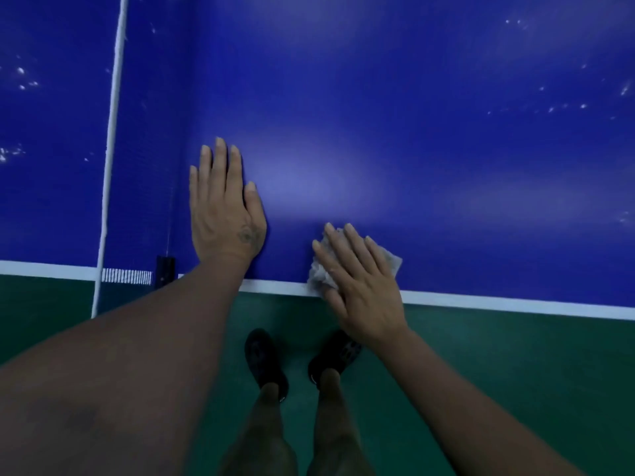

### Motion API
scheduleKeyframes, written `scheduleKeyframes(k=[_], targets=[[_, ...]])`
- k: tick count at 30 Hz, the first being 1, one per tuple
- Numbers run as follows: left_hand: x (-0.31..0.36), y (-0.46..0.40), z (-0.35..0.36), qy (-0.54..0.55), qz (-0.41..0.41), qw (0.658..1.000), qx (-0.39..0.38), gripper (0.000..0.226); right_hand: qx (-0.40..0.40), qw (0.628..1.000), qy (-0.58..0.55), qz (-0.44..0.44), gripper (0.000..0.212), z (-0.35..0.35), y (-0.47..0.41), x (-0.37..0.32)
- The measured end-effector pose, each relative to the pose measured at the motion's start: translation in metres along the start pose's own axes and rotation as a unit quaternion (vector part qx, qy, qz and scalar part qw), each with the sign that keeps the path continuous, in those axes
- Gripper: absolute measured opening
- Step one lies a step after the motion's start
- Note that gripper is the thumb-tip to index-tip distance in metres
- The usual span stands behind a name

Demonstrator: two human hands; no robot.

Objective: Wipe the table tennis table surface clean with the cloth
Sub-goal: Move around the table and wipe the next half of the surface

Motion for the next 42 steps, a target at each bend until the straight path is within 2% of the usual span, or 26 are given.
scheduleKeyframes(k=[2,7,9,11,13,15,17,19,21,23,28,30,33,36,39,42], targets=[[-0.001,0.002,-0.002,0.01,0.003,1.0,-0.009,0.062,-0.001,1.0,-0.001,-0.011,0.059,-0.004,0.003,0.008],[-0.005,0.009,0.001,-0.057,0.05,0.996,-0.04,0.069,0.088,0.975,-0.028,0.201,0.058,-0.035,-0.026,0.077],[-0.008,0.011,0.0,-0.067,0.043,0.996,-0.034,0.07,0.11,0.96,-0.025,0.256,0.059,-0.037,-0.043,0.078],[-0.008,0.009,0.001,-0.071,0.039,0.996,-0.031,0.07,0.129,0.953,-0.019,0.273,0.059,-0.038,-0.066,0.061],[-0.007,0.008,0.002,-0.077,0.037,0.996,-0.034,0.07,0.127,0.966,-0.011,0.225,0.058,-0.032,-0.082,0.032],[-0.008,0.008,0.002,-0.076,0.035,0.996,-0.036,0.07,0.094,0.988,-0.004,0.125,0.058,-0.013,-0.078,-0.007],[-0.009,0.007,0.002,-0.073,0.038,0.996,-0.039,0.07,0.055,0.997,0.003,0.047,0.061,0.006,-0.049,-0.038],[-0.009,0.008,0.002,-0.073,0.037,0.996,-0.038,0.07,0.018,1.0,0.007,0.013,0.063,0.017,-0.014,-0.046],[-0.008,0.007,0.002,-0.071,0.036,0.996,-0.041,0.07,-0.006,1.0,0.0,0.019,0.063,0.018,0.005,-0.031],[-0.008,0.007,0.003,-0.073,0.036,0.996,-0.045,0.07,0.016,0.998,-0.006,0.059,0.062,0.006,-0.002,-0.002],[-0.009,0.004,0.005,-0.079,0.033,0.995,-0.052,0.071,0.121,0.96,-0.025,0.249,0.058,-0.044,-0.096,0.072],[-0.009,0.004,0.006,-0.079,0.033,0.995,-0.051,0.071,0.134,0.953,-0.029,0.269,0.059,-0.053,-0.134,0.073],[-0.01,0.004,0.006,-0.071,0.039,0.996,-0.048,0.07,0.129,0.974,0.003,0.189,0.056,-0.042,-0.147,0.028],[-0.011,0.004,0.006,-0.063,0.046,0.996,-0.043,0.069,0.071,0.994,-0.004,0.086,0.059,-0.009,-0.1,-0.022],[-0.011,0.004,0.005,-0.06,0.047,0.996,-0.038,0.069,0.027,0.999,-0.002,0.044,0.061,0.015,-0.041,-0.044],[-0.011,0.005,0.006,-0.061,0.046,0.996,-0.041,0.069,0.0,0.999,0.011,0.037,0.063,0.02,-0.015,-0.035]])
Point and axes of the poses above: each hand's wrist, its own y-axis away from the middle knuckle, its own z-axis out of the palm, x = y × z, the point moved 7 cm from there along -y, towards the middle knuckle, and after that the axes turned 14 degrees about -x, right-handed, at the moved point
